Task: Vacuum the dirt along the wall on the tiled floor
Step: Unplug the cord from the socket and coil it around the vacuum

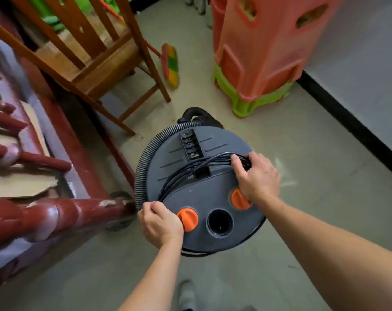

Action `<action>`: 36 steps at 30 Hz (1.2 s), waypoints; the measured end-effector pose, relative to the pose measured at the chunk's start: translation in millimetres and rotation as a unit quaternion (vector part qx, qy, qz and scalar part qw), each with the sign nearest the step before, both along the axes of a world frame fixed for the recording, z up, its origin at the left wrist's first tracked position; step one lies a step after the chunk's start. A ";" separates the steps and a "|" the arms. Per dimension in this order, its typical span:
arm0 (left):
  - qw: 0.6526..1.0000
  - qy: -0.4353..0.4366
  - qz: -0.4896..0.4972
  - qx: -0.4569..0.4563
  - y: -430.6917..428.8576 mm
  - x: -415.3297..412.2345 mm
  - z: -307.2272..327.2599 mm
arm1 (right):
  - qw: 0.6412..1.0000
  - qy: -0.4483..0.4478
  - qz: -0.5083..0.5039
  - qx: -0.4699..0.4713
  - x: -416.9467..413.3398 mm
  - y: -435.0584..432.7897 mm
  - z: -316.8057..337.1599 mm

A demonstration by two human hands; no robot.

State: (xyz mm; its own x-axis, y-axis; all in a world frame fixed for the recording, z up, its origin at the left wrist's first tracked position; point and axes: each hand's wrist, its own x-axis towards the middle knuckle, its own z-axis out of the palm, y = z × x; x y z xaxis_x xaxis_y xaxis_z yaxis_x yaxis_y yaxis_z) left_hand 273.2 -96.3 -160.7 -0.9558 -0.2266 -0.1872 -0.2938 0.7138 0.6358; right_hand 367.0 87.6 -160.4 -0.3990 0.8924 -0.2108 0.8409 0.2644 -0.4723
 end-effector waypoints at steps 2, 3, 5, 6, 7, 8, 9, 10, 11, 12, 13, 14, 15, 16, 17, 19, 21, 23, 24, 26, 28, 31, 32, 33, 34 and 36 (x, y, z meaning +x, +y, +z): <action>1.000 0.005 0.016 0.000 9.3 -10.7 2.1 | 1.000 0.006 0.015 0.001 -20.7 13.6 1.1; 0.999 0.003 0.031 0.003 13.7 -20.6 1.7 | 1.000 0.008 0.029 0.000 -36.1 20.8 1.4; 0.998 0.002 0.062 0.005 22.0 -39.5 3.0 | 0.998 0.001 0.056 -0.007 -66.3 31.4 4.4; 0.997 0.004 0.075 0.002 25.6 -49.4 2.6 | 0.997 -0.004 0.070 -0.009 -81.2 36.7 4.6; 0.997 0.010 0.083 -0.003 29.2 -59.8 1.5 | 0.997 -0.006 0.081 -0.010 -96.6 42.0 5.1; 0.996 0.015 0.086 -0.005 31.7 -70.4 0.4 | 0.996 -0.004 0.090 -0.012 -111.4 46.1 6.4; 0.996 0.019 0.090 -0.003 34.5 -81.0 -0.6 | 0.995 0.001 0.099 -0.018 -126.4 49.5 7.6; 0.995 0.025 0.095 0.000 38.2 -93.2 -0.5 | 0.994 0.006 0.109 -0.022 -142.8 54.1 8.5; 0.994 0.029 0.102 -0.002 42.0 -106.0 -0.4 | 0.993 0.007 0.119 -0.024 -158.2 59.2 8.7; 0.994 0.032 0.104 -0.009 44.7 -118.3 -0.5 | 0.992 0.004 0.127 -0.024 -171.9 63.9 9.4; 0.994 0.039 0.100 -0.014 47.0 -130.4 0.2 | 0.991 0.003 0.131 -0.025 -184.5 67.1 9.8; 0.994 0.051 0.095 -0.014 50.1 -142.7 0.7 | 0.991 0.006 0.135 -0.024 -197.5 69.8 10.5; 0.994 0.060 0.092 -0.010 53.7 -154.7 1.8 | 0.990 0.009 0.137 -0.028 -210.6 72.3 11.2; 0.994 0.061 0.092 -0.008 57.0 -166.6 0.8 | 0.990 0.009 0.136 -0.035 -222.3 75.6 10.8; 0.994 0.058 0.096 -0.011 59.8 -178.3 -0.6 | 0.990 0.004 0.135 -0.043 -232.7 79.4 9.7; 0.993 0.054 0.100 -0.020 64.7 -200.0 -1.7 | 0.990 -0.008 0.135 -0.044 -251.0 85.2 9.1; 0.994 0.051 0.099 -0.020 70.3 -220.3 -3.9 | 0.990 -0.013 0.134 -0.031 -268.2 91.2 8.5; 0.993 0.049 0.103 -0.021 76.7 -238.5 -5.0 | 0.991 -0.011 0.129 -0.024 -284.2 97.4 6.9; 0.993 0.050 0.103 -0.020 79.2 -246.5 -4.7 | 0.991 -0.005 0.131 -0.020 -291.6 99.6 6.7; 0.993 0.047 0.105 -0.014 84.7 -261.8 -3.8 | 0.990 0.009 0.141 -0.014 -306.8 105.0 6.0; 0.992 0.039 0.116 -0.020 89.0 -274.1 -3.4 | 0.988 0.007 0.152 -0.021 -321.9 111.1 4.5; 0.991 0.034 0.129 -0.022 92.6 -286.6 -4.7 | 0.987 0.004 0.159 -0.021 -338.2 115.8 3.1; 0.990 0.036 0.132 -0.021 92.6 -288.8 -5.8 | 0.987 0.003 0.159 -0.019 -342.0 116.2 2.3; 0.990 0.038 0.133 -0.022 92.3 -289.8 -7.4 | 0.987 0.001 0.160 -0.016 -343.9 116.5 1.6; 0.990 0.040 0.132 -0.021 92.0 -289.7 -7.7 | 0.987 -0.004 0.163 -0.014 -344.4 116.5 1.5; 0.991 0.044 0.127 -0.015 92.5 -289.1 -7.8 | 0.986 -0.011 0.166 -0.015 -344.4 116.7 2.1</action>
